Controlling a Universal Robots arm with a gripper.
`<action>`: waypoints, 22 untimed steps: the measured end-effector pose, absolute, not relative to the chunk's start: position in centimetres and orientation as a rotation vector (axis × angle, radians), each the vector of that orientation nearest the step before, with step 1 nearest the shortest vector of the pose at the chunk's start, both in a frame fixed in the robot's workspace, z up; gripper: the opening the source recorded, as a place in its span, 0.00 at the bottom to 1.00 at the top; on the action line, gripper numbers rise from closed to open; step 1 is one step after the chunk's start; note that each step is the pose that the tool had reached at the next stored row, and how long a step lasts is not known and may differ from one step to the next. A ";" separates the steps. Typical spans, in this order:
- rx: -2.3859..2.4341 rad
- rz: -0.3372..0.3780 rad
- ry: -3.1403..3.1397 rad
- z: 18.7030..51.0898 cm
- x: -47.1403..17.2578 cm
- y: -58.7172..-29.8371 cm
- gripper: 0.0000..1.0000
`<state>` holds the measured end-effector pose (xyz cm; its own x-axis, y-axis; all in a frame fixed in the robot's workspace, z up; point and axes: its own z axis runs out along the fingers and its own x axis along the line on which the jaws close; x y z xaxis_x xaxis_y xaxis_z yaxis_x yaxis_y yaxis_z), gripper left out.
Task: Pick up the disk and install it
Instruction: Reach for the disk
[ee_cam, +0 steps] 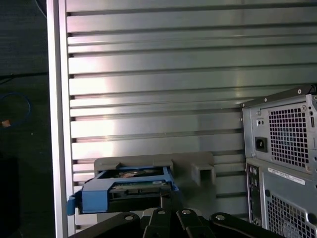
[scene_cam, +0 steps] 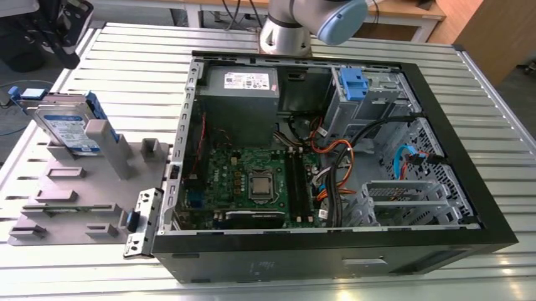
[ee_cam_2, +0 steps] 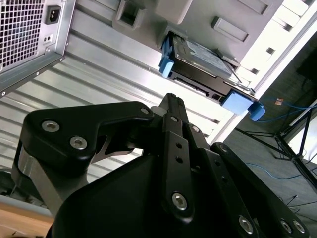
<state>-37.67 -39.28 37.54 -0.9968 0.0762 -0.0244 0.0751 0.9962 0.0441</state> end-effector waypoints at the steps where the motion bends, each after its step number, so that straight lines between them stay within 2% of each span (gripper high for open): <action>1: 0.118 0.067 3.112 37.5 -37.8 -39.3 0.11; 22: 0.118 0.047 3.113 35.8 -40.6 -39.3 0.11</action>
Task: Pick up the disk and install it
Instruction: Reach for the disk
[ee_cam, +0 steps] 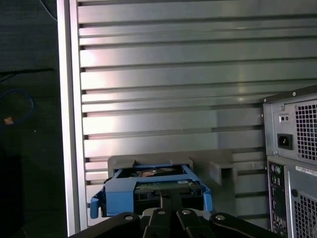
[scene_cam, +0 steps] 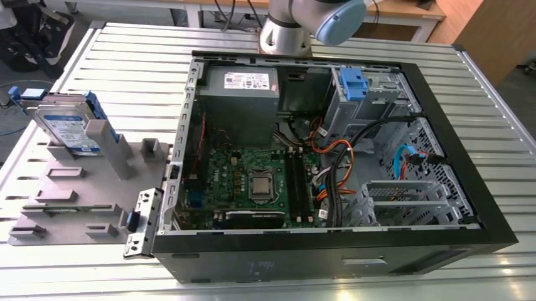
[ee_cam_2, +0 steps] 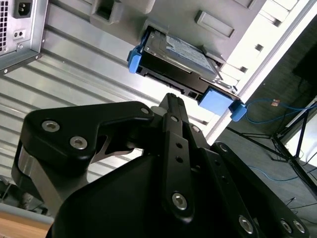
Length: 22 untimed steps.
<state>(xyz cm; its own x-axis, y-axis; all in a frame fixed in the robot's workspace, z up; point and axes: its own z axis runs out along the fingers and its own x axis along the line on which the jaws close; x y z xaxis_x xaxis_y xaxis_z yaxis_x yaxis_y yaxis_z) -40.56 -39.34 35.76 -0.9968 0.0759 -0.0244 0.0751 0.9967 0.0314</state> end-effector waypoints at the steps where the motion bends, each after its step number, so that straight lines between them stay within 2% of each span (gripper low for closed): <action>1: 0.118 0.043 3.114 35.7 -40.6 -39.3 0.11; 22: 0.118 -0.001 3.123 34.4 -41.5 -40.1 0.11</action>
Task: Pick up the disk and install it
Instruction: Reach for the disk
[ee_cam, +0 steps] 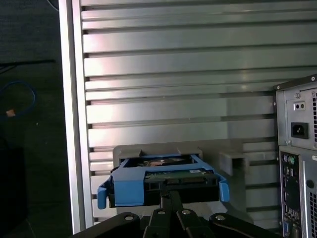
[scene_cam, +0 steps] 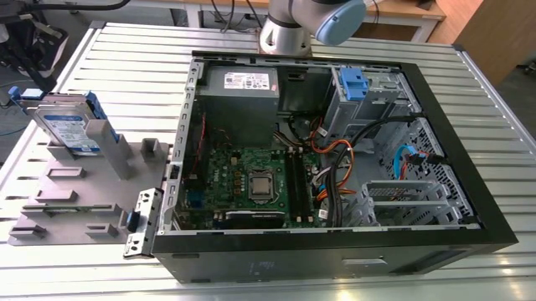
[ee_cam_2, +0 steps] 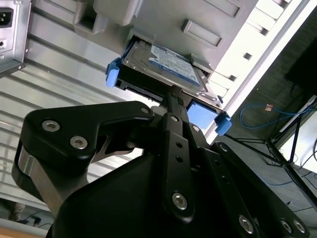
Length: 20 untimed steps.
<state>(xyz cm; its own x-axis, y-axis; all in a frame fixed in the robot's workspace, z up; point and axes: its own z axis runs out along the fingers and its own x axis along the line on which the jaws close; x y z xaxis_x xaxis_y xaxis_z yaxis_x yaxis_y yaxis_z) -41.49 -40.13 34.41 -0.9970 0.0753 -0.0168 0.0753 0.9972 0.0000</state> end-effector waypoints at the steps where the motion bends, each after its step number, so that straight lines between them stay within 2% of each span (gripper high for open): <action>1: 0.118 -0.002 3.123 34.3 -41.5 -40.2 0.11; 20: 0.097 -0.015 3.127 33.7 -41.7 -40.2 0.11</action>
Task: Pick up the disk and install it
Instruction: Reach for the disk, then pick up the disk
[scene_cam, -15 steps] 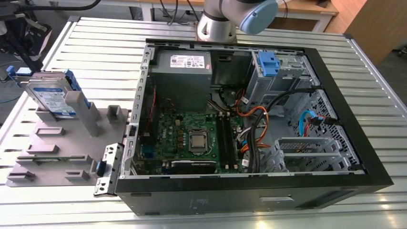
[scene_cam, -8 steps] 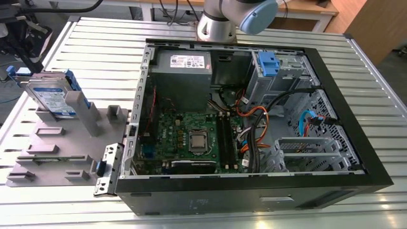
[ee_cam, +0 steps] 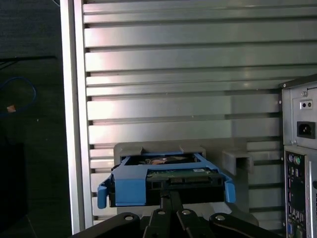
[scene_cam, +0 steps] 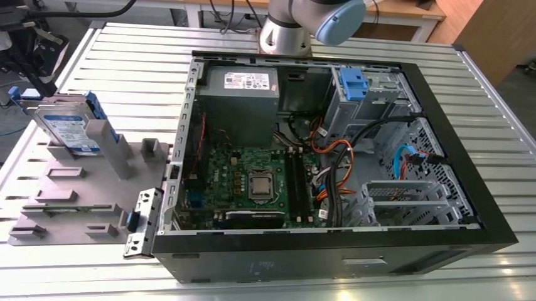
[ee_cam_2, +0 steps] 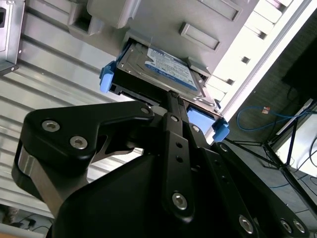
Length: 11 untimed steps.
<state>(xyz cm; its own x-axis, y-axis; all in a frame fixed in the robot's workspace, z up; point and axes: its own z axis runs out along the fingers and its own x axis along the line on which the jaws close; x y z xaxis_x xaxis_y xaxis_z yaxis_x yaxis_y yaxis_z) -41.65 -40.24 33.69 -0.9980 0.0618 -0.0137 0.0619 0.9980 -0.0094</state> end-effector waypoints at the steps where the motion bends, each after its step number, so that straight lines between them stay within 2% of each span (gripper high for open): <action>1: 0.089 -0.015 3.127 33.7 -41.7 -40.2 0.11; 11: 0.081 -0.015 3.127 33.7 -41.7 -40.2 0.11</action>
<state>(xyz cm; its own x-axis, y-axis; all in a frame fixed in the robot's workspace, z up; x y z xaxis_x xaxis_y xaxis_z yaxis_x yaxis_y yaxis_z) -41.65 -40.24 33.70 -0.9986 0.0516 -0.0136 0.0517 0.9986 -0.0095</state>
